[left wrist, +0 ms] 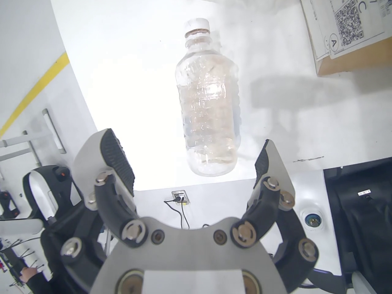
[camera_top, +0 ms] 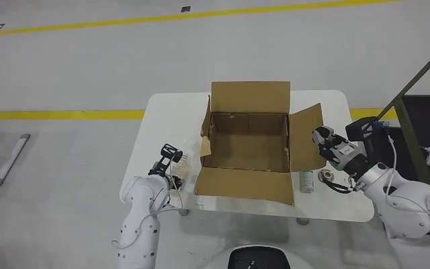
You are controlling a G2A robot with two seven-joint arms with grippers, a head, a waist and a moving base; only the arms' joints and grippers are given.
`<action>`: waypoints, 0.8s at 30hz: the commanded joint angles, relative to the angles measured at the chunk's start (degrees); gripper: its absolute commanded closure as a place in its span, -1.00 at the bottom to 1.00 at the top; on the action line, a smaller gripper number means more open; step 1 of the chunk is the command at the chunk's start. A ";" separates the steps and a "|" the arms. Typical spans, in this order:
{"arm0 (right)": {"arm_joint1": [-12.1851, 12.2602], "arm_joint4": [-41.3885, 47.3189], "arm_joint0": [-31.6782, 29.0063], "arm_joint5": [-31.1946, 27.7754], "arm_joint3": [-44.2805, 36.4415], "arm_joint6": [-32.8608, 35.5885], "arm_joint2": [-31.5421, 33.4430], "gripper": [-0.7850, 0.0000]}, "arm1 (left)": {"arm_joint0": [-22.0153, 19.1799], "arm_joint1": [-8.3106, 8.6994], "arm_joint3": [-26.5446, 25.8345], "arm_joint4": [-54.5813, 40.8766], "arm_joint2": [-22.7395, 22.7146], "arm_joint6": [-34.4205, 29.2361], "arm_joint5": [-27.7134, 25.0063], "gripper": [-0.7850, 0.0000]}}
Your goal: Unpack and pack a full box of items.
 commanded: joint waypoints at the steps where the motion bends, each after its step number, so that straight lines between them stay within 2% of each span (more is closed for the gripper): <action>1: 0.00 0.00 0.00 0.00 0.00 0.00 0.00 1.00 | 0.02 0.00 -0.05 0.08 0.00 0.05 -0.05 -1.00; 10: 0.00 0.00 0.00 0.00 0.00 0.00 0.00 1.00 | 0.02 0.00 -0.05 0.08 0.00 0.05 -0.05 -1.00; 13: 0.00 0.00 0.00 0.00 0.00 0.00 0.00 1.00 | 0.66 0.14 -0.42 -4.65 -1.53 2.38 -0.85 -1.00; 18: 0.00 0.00 0.00 0.00 0.00 0.00 0.00 1.00 | -1.20 0.46 0.73 -16.55 -4.54 -3.43 -3.72 -1.00; 24: 0.00 0.00 0.00 0.00 0.00 0.00 0.00 1.00 | -6.24 0.88 8.85 -27.66 -5.80 -10.40 -3.53 -1.00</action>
